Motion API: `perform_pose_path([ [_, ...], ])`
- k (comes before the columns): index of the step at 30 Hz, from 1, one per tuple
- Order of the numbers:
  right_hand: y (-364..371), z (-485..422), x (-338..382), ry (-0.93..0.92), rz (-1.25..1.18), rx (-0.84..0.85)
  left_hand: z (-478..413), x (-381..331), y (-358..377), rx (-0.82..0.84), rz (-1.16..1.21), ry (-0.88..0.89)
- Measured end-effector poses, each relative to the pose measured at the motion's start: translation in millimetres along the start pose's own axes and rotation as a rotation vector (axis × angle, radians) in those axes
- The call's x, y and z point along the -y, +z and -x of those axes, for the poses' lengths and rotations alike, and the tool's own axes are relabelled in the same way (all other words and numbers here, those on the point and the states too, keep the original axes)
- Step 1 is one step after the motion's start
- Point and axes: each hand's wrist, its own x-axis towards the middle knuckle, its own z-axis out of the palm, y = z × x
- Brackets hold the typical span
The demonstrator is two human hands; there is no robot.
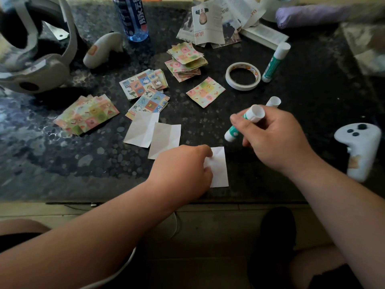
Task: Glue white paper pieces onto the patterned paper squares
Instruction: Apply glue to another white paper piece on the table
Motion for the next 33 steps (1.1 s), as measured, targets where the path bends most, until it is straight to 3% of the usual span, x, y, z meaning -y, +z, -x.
perform_pose_path([
  [26, 3.4, 2.9, 6.3, 0.022, 0.317, 0.311, -6.9, 3.6, 1.8, 0.017, -0.012, 0.001],
  [33, 4.5, 5.5, 5.9, 0.007, 0.269, 0.245, -6.5, 2.8, -1.0, 0.057, -0.037, 0.006],
])
